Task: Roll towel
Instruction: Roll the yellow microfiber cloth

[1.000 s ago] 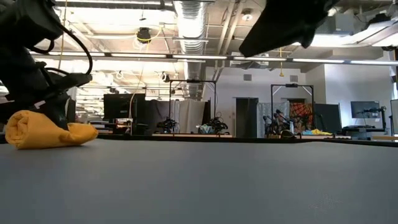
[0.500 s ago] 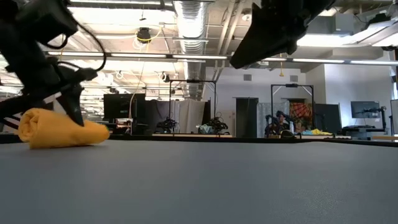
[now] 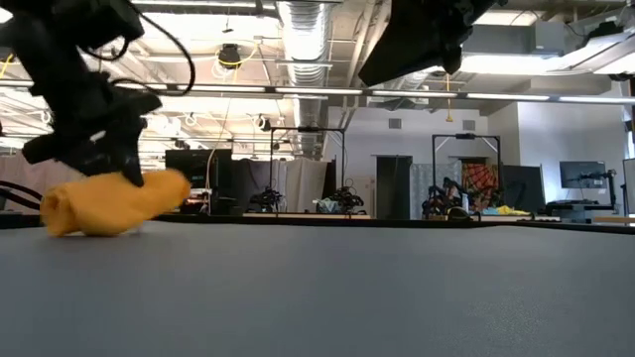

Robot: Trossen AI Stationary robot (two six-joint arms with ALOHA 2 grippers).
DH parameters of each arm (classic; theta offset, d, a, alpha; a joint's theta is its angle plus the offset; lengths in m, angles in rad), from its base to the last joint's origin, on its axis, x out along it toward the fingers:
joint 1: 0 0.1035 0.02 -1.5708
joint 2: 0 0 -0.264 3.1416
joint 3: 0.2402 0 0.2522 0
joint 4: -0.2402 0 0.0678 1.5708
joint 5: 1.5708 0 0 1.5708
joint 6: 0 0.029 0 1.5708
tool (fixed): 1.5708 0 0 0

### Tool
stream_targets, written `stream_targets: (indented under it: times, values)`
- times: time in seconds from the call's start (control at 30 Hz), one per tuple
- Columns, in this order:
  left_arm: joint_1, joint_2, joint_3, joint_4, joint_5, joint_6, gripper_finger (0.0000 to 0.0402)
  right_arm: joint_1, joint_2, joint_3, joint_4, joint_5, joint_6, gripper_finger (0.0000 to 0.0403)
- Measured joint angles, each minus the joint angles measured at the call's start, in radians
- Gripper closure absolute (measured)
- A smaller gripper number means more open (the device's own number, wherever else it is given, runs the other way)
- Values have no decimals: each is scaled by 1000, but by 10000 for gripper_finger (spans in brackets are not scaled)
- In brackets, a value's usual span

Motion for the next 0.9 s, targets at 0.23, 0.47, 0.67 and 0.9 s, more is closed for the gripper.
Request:
stream_targets:
  times: [0.23,0.47,0.67,0.9]
  values:
    - [20,104,-20,120,-2,115,234,0,0,0,22,0,12,325]
    - [60,110,-20,200,11,201,234,-8,1,0,26,-1,11,325]
    - [83,110,-20,258,48,369,234,-9,1,0,31,-1,10,325]
    - [90,111,6,259,49,435,234,-9,1,-40,131,-1,9,325]
